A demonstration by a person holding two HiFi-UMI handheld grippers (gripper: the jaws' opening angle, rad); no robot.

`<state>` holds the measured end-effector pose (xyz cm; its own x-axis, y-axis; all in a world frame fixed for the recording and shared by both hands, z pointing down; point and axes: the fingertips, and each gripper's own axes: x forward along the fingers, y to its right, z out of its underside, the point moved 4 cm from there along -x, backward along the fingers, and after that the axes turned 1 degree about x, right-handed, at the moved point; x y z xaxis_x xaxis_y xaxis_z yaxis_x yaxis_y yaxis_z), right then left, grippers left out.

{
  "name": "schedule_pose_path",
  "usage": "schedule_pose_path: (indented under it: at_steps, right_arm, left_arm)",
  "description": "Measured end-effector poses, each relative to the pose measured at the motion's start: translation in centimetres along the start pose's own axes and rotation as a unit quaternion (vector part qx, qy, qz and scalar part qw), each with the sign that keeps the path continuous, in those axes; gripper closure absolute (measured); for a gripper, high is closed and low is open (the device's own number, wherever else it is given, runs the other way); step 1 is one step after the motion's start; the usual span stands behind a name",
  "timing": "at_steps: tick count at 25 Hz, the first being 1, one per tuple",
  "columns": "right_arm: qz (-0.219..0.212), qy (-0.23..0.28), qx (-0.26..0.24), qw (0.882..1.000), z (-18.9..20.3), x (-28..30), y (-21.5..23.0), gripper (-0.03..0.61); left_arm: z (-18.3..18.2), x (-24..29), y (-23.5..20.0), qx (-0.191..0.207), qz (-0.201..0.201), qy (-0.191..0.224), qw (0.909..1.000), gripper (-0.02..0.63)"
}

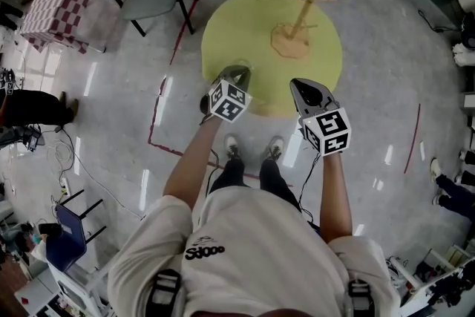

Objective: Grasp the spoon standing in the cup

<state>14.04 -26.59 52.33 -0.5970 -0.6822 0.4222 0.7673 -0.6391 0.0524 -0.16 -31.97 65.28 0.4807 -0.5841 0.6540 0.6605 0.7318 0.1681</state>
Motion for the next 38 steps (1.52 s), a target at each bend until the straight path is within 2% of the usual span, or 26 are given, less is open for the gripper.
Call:
schedule_pose_path:
  at_steps: [9,14,17,22,29,32,38]
  right_arm:
    - [0.041,0.094,-0.058,0.993,-7.8,-1.0,1.5,0.560]
    - [0.056,0.095,-0.107,0.988,-11.3,-1.6,1.4,0.560]
    - [0.052,0.090,-0.105,0.989,-12.4,-1.6,1.1,0.560]
    - [0.059,0.084,-0.141,0.985,-14.5,-1.2,0.8,0.560]
    - [0.067,0.090,-0.179,0.977,-18.6,-2.1,0.0,0.560]
    - [0.060,0.108,-0.177,0.976,-20.3,-2.7,-0.1,0.560]
    - [0.047,0.115,-0.178,0.976,-21.5,-3.1,-0.6,0.560]
  left_arm:
    - [-4.9,-6.0,-3.7,-0.028,-0.044,0.069,0.9963,0.583]
    - [-8.7,-10.6,-6.2,-0.043,-0.075,0.125,0.9884,0.583]
    - [-10.8,-13.5,-7.4,-0.041,-0.092,0.155,0.9827,0.583]
    - [-13.6,-17.5,-9.6,-0.032,-0.121,0.197,0.9724,0.583]
    - [-16.0,-21.0,-10.9,-0.007,-0.140,0.209,0.9679,0.583]
    - [-17.0,-22.3,-11.1,-0.006,-0.143,0.224,0.9640,0.583]
    - [-17.6,-23.6,-11.2,0.007,-0.165,0.227,0.9598,0.583]
